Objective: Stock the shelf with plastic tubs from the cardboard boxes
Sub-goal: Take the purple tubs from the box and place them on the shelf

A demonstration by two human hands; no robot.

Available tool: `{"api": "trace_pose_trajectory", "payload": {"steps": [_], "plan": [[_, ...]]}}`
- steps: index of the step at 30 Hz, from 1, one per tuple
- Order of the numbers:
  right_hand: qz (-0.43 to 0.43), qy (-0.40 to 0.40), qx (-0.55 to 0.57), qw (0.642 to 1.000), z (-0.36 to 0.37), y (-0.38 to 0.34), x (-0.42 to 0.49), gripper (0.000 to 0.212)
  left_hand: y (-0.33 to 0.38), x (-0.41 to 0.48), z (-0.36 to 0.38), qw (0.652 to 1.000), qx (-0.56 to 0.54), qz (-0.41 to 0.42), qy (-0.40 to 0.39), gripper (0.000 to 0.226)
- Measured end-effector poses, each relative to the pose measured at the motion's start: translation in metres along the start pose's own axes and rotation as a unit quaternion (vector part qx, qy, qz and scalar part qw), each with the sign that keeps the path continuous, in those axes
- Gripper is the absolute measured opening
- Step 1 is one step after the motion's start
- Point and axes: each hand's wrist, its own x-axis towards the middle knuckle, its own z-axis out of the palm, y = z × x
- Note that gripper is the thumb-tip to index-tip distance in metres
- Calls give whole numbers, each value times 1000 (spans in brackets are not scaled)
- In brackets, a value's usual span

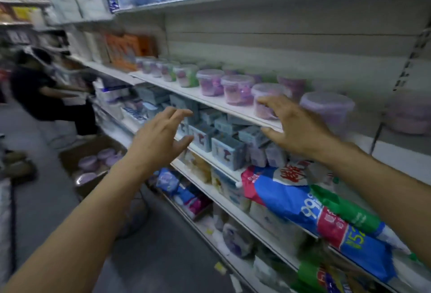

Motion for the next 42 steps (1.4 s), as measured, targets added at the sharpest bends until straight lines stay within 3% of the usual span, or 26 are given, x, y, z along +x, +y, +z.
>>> {"api": "trace_pose_trajectory", "payload": {"steps": [12,21,30,38,42], "plan": [[-77,-123,65,987,220,-216,221,54,-333,-61,-28,975,36,-205,-83,50],[-107,-229,117,960,369,-295,329,46,-502,-76,15,941,-18,-302,-153,41],[-143,-344,126,919,564,-323,482,35,-670,-29,149,886,-105,-408,-195,35],[-137,-488,128,852,776,-365,586,36,-817,-7,318,767,-217,-555,-238,39],[-166,-542,122,815,875,-387,598,36,-877,-10,399,744,-199,-563,-299,47]]}}
